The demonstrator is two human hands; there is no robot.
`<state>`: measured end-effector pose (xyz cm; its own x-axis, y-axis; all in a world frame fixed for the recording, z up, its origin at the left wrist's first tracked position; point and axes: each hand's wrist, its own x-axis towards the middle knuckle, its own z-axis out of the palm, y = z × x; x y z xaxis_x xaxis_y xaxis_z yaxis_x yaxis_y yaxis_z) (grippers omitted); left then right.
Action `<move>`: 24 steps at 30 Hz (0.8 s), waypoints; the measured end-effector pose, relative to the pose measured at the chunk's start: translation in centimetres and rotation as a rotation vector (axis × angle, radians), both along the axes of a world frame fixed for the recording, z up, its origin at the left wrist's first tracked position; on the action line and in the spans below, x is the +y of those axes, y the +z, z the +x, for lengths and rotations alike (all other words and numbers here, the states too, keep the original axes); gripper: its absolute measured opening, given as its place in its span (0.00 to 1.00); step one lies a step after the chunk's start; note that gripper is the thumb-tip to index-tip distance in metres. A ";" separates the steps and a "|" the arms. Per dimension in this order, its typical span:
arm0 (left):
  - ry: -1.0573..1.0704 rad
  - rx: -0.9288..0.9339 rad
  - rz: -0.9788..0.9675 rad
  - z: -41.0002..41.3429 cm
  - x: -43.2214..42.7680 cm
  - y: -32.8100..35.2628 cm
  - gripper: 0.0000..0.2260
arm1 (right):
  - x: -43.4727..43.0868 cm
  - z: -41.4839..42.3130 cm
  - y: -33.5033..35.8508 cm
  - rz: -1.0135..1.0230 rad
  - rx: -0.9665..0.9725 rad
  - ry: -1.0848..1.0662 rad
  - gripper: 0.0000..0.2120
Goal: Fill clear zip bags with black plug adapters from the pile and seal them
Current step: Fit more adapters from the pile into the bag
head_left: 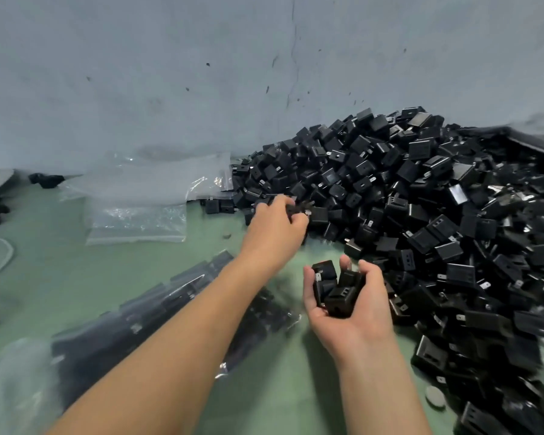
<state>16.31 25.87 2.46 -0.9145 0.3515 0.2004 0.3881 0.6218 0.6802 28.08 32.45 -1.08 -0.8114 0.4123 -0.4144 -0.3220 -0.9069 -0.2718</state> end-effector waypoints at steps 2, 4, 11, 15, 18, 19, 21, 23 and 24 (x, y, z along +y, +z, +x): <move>0.025 -0.032 0.279 1.8 -6.3 1.4 0.15 | -0.7 0.0 0.5 0.047 0.018 0.038 0.04; 0.158 -0.035 0.509 4.5 -14.5 1.8 0.12 | -1.9 -0.1 1.1 0.105 0.036 0.092 0.06; 0.718 -0.248 0.535 13.0 -33.0 -3.1 0.11 | -8.9 -0.8 2.3 0.221 0.103 0.368 0.07; 0.460 -0.397 0.462 14.4 -33.5 -4.4 0.08 | -12.1 -1.1 2.5 0.270 0.112 0.477 0.07; 0.235 -0.489 0.498 14.3 -32.5 -3.8 0.13 | -13.3 -1.2 2.3 0.288 0.098 0.504 0.09; 0.201 -0.505 0.475 14.3 -32.0 -3.7 0.14 | -13.5 -1.3 2.2 0.288 0.091 0.506 0.09; 0.228 -0.472 0.443 14.2 -30.8 -3.9 0.13 | -13.7 -1.5 2.2 0.290 0.084 0.503 0.09; 0.267 -0.484 0.574 13.8 -29.7 -4.0 0.14 | -13.8 -1.6 2.3 0.307 0.078 0.498 0.09; 0.283 -0.540 0.711 13.5 -29.4 -4.1 0.15 | -13.8 -1.6 2.3 0.320 0.075 0.495 0.09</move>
<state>29.83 -3.50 -1.68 -0.9792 0.0598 -0.1936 -0.1932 0.0138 0.9811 26.49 18.68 1.22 -0.9612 0.0721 -0.2662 0.0898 -0.8309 -0.5491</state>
